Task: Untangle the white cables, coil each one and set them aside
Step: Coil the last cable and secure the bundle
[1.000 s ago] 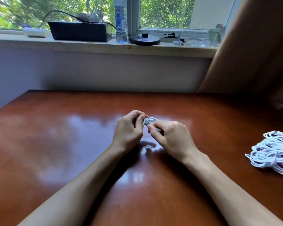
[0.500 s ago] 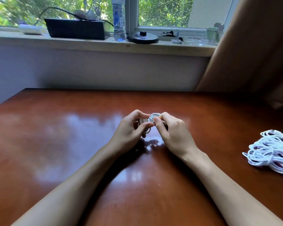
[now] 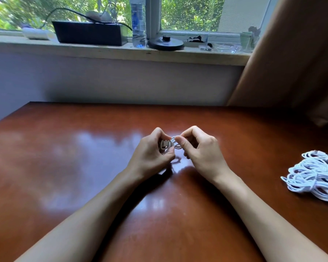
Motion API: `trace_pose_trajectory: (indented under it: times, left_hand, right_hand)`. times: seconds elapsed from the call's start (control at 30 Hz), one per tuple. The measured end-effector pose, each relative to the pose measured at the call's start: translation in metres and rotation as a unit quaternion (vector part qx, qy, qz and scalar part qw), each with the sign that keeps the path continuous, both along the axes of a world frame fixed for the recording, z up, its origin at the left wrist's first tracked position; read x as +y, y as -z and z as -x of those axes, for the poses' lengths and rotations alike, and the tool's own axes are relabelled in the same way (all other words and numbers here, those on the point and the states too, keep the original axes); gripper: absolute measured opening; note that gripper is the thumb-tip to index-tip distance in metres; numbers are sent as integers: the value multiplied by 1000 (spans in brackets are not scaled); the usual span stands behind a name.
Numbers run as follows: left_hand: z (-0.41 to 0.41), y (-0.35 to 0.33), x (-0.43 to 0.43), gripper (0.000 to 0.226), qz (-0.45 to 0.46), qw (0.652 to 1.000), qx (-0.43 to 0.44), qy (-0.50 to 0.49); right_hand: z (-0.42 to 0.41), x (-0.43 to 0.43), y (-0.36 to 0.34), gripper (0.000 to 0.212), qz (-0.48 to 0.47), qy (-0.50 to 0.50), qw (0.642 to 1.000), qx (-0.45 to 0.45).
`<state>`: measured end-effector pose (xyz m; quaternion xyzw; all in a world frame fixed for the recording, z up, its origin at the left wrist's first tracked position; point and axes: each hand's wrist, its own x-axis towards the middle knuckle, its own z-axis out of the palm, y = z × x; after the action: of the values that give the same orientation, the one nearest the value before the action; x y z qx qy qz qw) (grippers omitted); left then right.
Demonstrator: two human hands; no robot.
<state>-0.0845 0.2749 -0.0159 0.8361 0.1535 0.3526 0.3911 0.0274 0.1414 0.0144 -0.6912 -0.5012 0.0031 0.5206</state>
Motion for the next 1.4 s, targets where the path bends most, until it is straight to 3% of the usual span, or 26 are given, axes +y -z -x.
trace_pose_trajectory:
  times: [0.2,0.47,0.73,1.17,1.4]
  left_hand:
    - [0,-2,-1,20,1,1000,-20,-5]
    - [1,-2,0,18,14,998,-44,-38]
    - [0,1,-1,19,2,998,-45,-41]
    - [0,1,-2,17,-26,998,-55,-23]
    - [0,1,-2,17,-31,997,-63,-23]
  right_hand:
    - [1,1,0,7,-44,-83,982,163]
    - [-2,5,0,5,-30,-44,978,203]
    - [-4,4,-1,13,-2,-29,950,310]
    - [-2,3,-8,17,27,-55,854,517]
    - [-1,4,-7,16,37,-60,814,577]
